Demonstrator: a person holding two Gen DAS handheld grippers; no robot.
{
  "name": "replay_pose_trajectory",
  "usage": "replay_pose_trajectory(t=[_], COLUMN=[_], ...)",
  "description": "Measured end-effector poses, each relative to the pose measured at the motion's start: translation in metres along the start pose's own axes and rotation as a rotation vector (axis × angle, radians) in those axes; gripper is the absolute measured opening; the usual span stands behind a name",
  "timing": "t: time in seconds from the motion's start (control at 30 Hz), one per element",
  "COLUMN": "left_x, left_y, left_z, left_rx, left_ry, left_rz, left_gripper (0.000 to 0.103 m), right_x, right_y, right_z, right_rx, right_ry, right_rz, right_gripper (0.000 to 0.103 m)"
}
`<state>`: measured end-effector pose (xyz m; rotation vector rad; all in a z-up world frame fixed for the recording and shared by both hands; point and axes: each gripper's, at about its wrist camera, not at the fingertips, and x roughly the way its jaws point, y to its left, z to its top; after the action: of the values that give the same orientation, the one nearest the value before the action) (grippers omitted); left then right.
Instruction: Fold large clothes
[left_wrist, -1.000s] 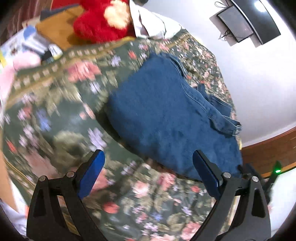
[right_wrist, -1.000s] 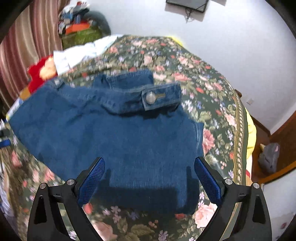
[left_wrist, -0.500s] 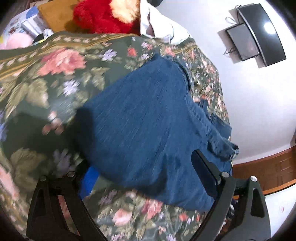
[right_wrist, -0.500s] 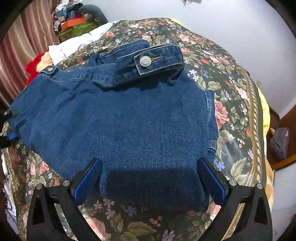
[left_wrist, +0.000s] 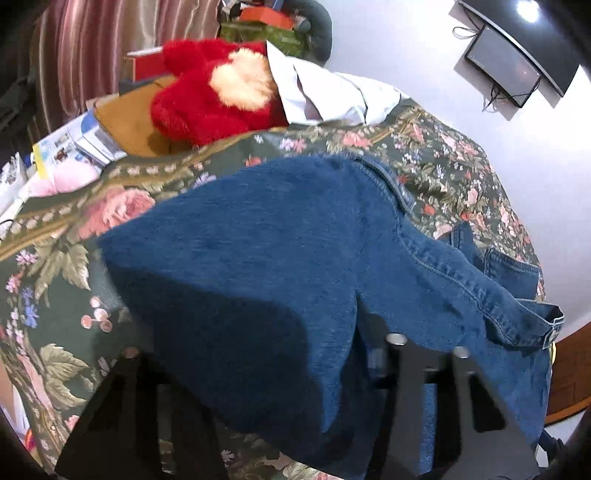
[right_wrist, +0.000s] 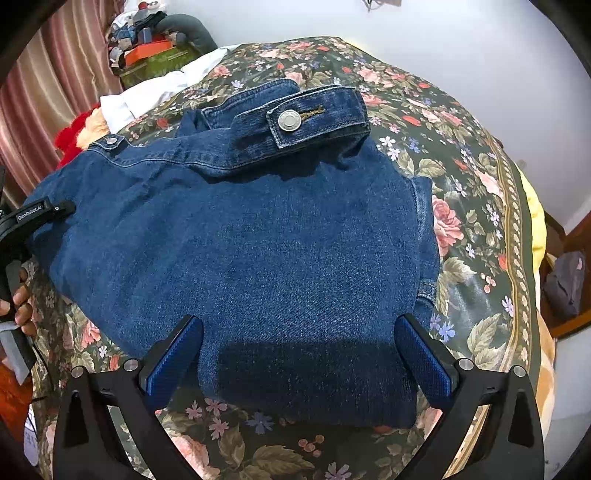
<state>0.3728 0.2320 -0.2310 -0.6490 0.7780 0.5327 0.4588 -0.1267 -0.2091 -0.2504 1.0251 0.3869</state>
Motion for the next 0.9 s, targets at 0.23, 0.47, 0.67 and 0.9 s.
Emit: replay_pose_trajectory(t=[0.23, 0.47, 0.67, 0.9], left_x=[-0.060, -0.117, -0.111, -0.126], left_y=[-0.023, -0.042, -0.042, -0.074], left_z=[0.017, 0.030, 0.028, 0.024], left_rx=[0.104, 0.243, 0.298, 0.350], left_ry=[-0.151, -0.288, -0.269, -0.297], left_rz=[-0.128, -0.170, -0.121, -0.186], left_gripper=[0.028, 0.028, 0.027, 0.027], right_x=[-0.030, 0.003, 0.047, -0.008], right_y=[0.031, 0.116, 0.159, 0.103], right_z=[0.020, 0.043, 0.035, 0.025], right_rx=[-0.028, -0.112, -0.141, -0.099], right_ry=[-0.064, 0.004, 0.131, 0.050], right_rz=[0.067, 0.194, 0.240, 0.256], right_gripper=[0.103, 0.103, 0.103, 0.102])
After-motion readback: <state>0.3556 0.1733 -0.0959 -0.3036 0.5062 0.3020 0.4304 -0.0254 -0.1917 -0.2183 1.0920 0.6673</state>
